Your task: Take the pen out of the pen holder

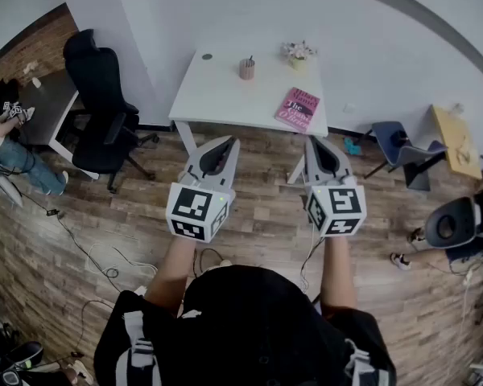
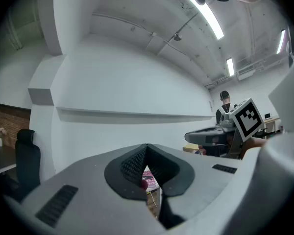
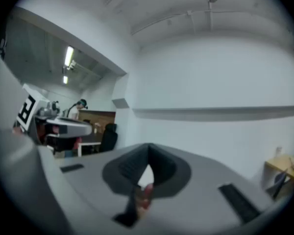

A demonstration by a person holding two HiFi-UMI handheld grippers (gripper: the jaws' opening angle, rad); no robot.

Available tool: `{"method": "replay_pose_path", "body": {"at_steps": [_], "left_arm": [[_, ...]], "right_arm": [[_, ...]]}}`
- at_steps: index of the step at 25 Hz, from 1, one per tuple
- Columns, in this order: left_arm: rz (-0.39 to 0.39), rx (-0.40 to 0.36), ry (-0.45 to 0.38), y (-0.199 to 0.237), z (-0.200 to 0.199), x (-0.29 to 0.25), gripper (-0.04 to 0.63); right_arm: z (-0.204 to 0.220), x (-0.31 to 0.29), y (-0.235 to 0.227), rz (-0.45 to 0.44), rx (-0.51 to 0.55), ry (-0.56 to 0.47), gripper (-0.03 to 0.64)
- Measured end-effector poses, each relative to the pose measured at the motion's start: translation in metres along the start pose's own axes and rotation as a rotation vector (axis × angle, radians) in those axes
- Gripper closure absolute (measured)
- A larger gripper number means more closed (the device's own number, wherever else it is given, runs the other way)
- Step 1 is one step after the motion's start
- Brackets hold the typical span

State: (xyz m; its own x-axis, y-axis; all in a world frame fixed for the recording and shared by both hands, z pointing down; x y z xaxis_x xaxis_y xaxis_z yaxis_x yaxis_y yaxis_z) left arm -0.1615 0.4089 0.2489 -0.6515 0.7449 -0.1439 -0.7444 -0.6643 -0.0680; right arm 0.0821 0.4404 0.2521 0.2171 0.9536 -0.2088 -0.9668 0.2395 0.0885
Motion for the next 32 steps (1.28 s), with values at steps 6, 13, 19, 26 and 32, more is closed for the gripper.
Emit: {"method": "replay_pose_path", "body": {"at_steps": [6, 13, 19, 26, 32], "left_arm": [[-0.002, 0.007, 0.007, -0.001, -0.001, -0.002, 0.577], [-0.007, 0.015, 0.023, -0.005, 0.005, -0.006, 0.577], [-0.014, 0.028, 0.046, -0.023, 0.014, -0.009, 0.577], [-0.029, 0.041, 0.07, -0.049, 0.026, -0.02, 0.577], [-0.047, 0.048, 0.087, -0.057, 0.032, -0.027, 0.577]], "right_arm": [[-0.001, -0.001, -0.002, -0.01, -0.011, -0.005, 0.583], [0.004, -0.004, -0.003, -0.035, 0.012, 0.005, 0.583], [0.016, 0.002, -0.011, -0.081, -0.016, 0.008, 0.583], [0.033, 0.003, -0.033, -0.092, -0.034, 0.013, 0.583], [0.039, 0.003, -0.047, -0.107, -0.047, -0.013, 0.583]]}}
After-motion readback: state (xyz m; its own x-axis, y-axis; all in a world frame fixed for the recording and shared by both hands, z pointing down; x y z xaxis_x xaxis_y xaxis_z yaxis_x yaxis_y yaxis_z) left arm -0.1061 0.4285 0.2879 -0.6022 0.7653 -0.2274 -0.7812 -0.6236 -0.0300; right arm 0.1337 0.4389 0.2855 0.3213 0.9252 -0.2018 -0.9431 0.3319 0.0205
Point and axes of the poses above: the fingertips, and each gripper's own axes: x backward along the fingers, y to its left, z out of its underside, the point moved 10 cm from there along x, backward along the fingers, and after that the axes turned 10 degrees about y, right-handed, at the moved point
